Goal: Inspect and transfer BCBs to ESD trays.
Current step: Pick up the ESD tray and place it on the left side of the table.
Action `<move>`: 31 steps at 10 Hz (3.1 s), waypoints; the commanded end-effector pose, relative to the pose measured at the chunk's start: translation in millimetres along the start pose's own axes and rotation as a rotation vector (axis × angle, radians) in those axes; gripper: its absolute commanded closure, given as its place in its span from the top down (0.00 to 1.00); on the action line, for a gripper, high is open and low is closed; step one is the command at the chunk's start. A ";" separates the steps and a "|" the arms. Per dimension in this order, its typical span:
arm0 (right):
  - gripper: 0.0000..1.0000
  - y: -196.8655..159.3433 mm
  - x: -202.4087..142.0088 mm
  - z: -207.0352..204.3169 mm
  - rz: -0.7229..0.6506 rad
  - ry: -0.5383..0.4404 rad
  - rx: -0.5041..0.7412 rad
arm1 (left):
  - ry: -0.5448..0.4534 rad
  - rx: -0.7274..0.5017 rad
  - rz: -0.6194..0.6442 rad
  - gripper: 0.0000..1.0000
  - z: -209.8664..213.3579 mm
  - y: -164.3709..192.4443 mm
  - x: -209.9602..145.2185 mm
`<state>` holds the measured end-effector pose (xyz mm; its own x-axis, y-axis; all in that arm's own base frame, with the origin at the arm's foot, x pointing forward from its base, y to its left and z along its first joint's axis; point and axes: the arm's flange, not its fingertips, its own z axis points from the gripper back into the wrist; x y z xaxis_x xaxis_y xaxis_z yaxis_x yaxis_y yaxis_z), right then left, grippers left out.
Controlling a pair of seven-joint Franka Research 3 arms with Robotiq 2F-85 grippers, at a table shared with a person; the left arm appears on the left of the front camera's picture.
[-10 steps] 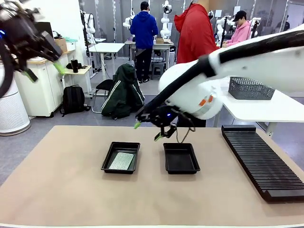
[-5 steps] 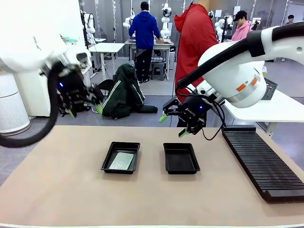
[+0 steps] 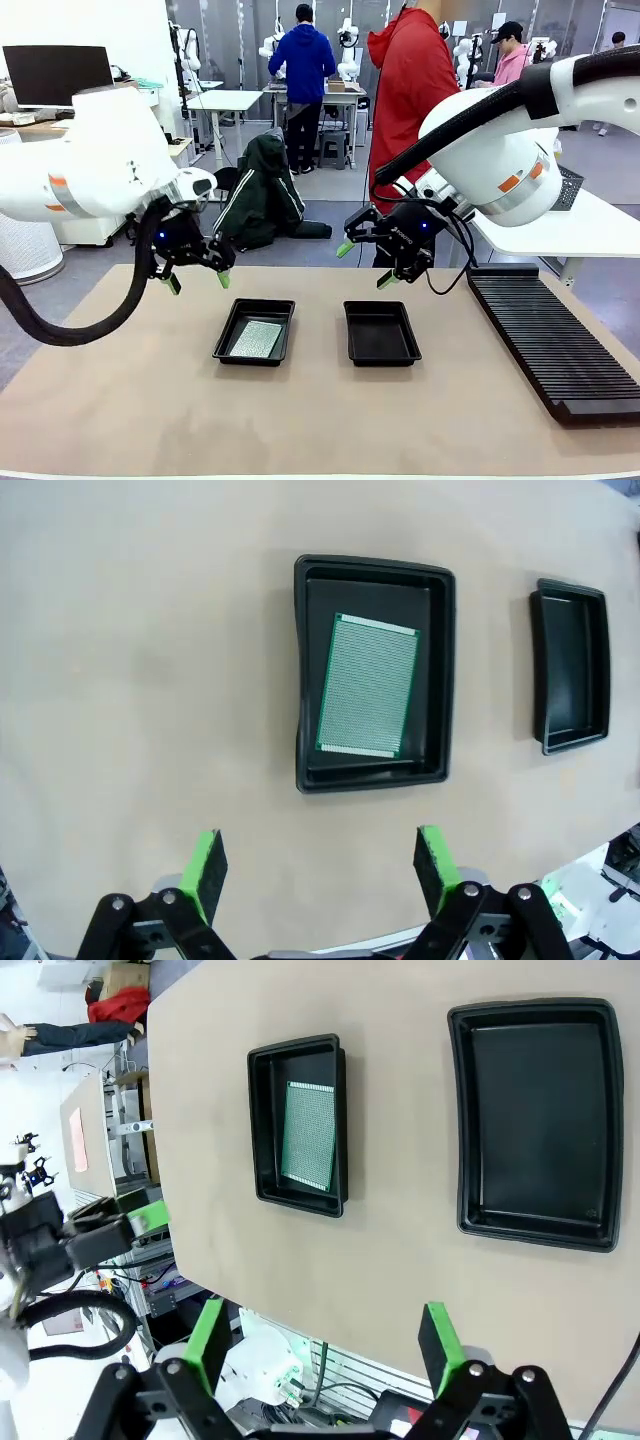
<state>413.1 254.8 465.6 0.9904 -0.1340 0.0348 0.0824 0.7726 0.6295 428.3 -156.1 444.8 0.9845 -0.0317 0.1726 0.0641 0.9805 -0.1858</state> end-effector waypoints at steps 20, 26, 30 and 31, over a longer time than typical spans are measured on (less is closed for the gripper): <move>1.00 0.0 -0.9 -0.2 0.001 0.001 0.001 | 0.151 0.179 -0.039 1.00 -156.3 -5.6 68.8; 1.00 0.0 -0.9 -0.2 0.001 0.001 0.001 | 0.132 0.182 -0.044 0.71 -157.2 -6.6 68.0; 1.00 0.0 -0.9 -0.2 0.001 0.001 0.001 | 0.115 0.173 -0.033 0.62 -152.3 -5.7 68.0; 1.00 0.0 -0.9 -0.2 0.001 0.001 0.001 | 0.112 0.171 -0.028 0.51 -152.9 -4.7 67.4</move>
<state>412.9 255.2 465.8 0.9905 -0.1332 0.0354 0.0815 0.7726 0.6296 521.5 -193.3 309.4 0.9942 -0.0999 0.0401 0.1016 0.9940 -0.0416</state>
